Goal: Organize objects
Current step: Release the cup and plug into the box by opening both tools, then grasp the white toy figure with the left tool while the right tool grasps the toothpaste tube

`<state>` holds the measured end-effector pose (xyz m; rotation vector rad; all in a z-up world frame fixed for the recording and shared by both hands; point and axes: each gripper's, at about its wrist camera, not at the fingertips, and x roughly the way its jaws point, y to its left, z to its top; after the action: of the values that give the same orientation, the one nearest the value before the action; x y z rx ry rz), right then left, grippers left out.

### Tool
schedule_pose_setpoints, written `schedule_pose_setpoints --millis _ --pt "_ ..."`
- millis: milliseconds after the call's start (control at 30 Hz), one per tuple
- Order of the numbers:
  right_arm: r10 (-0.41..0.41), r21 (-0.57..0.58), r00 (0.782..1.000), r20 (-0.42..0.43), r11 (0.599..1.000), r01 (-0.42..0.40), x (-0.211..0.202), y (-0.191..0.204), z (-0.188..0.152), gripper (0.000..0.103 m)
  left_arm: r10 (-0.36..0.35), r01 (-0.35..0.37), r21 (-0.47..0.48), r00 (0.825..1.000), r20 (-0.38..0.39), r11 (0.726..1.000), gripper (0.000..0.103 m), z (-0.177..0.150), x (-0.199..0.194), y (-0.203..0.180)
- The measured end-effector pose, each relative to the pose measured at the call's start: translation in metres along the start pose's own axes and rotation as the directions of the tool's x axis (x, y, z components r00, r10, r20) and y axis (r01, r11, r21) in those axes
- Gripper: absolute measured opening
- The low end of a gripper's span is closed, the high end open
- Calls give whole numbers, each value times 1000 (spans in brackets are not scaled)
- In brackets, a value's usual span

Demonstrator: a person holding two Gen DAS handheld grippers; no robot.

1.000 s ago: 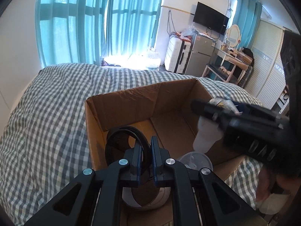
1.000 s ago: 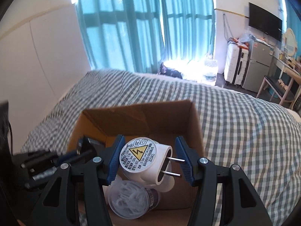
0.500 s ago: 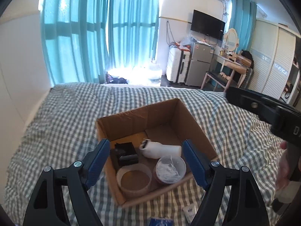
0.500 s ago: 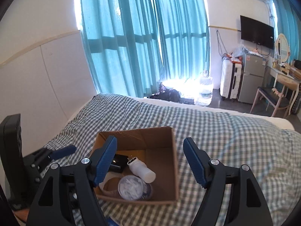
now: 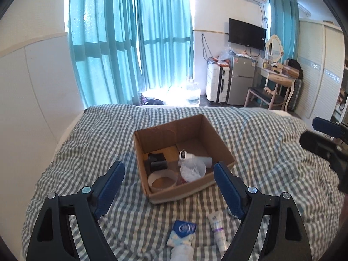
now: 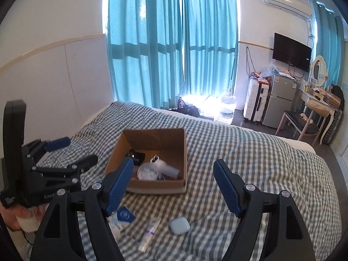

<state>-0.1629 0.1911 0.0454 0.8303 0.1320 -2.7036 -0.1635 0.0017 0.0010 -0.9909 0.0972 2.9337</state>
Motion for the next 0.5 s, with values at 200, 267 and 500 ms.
schedule_pose_setpoints --millis 200,267,500 --pt "23 13 999 -49 1000 -23 -2 8 -43 76 28 -29 -17 999 -47 999 88 -28 0 2" --pt "30 22 997 -67 999 -28 3 10 -56 76 42 -43 -18 997 -64 999 88 -39 2 3" --pt "33 88 988 -148 996 -20 45 11 -99 76 93 -93 10 981 -172 996 88 -91 31 5"
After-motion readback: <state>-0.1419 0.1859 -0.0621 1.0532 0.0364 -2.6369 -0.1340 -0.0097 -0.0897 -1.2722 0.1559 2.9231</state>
